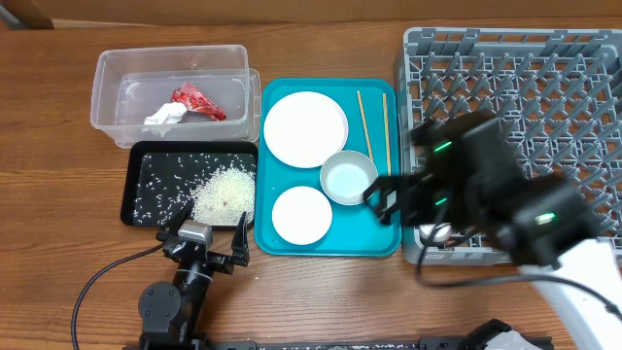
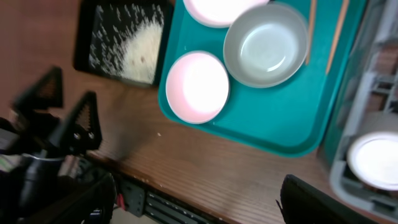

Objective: Sort waste into correct bins and load items into the dishwasher
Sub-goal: 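Reach the right gripper toward the pink bowl on the teal tray, then grasp the pink bowl rim with the right gripper and lift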

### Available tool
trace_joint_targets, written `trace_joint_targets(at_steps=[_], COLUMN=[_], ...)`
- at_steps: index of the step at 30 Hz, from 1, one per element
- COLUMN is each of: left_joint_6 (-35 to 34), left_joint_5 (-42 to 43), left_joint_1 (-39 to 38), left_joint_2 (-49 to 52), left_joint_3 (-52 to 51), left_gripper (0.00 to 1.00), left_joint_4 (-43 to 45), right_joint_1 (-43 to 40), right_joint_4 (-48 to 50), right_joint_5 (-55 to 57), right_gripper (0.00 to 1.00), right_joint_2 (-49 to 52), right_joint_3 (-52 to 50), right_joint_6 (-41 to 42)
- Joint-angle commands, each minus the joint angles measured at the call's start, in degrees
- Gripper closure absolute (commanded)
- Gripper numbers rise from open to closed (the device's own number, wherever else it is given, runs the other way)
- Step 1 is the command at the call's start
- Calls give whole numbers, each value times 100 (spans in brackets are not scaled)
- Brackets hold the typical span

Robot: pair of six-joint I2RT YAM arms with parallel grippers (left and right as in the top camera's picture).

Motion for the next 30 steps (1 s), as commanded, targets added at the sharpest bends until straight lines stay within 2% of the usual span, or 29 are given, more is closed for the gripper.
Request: trace_joint_targets(at_steps=[1,8,16,22,26,30], left_joint_6=[87,87,87,87,87,87], left_joint_5=[66,68,66,66,68,66], left_joint_1=[35,35,35,35,35,35], left_joint_2=[-66,-66,-66,-66,-66,-66], left_joint_3=[-68,-68,-68,-68,-68,-68], left_gripper=[0,0,0,0,0,0], left_joint_4=[39,39,39,39,39,39], right_joint_1=[874,1307,1285,1215,1117,1119], right_joint_4=[254,990,1759,2015,2057,2096], right_joint_5=[1276,1187,1047,1429,1143,1158], right_gripper=[13,17,30,32,43,72], right_joint_2=[372,1515,2708,3493,3738,3731], right_joint_3=[-356,-966,-1001,-1014,-1014,-1008], right_joint_6=[1121,2594,3283,3832,3827,3751])
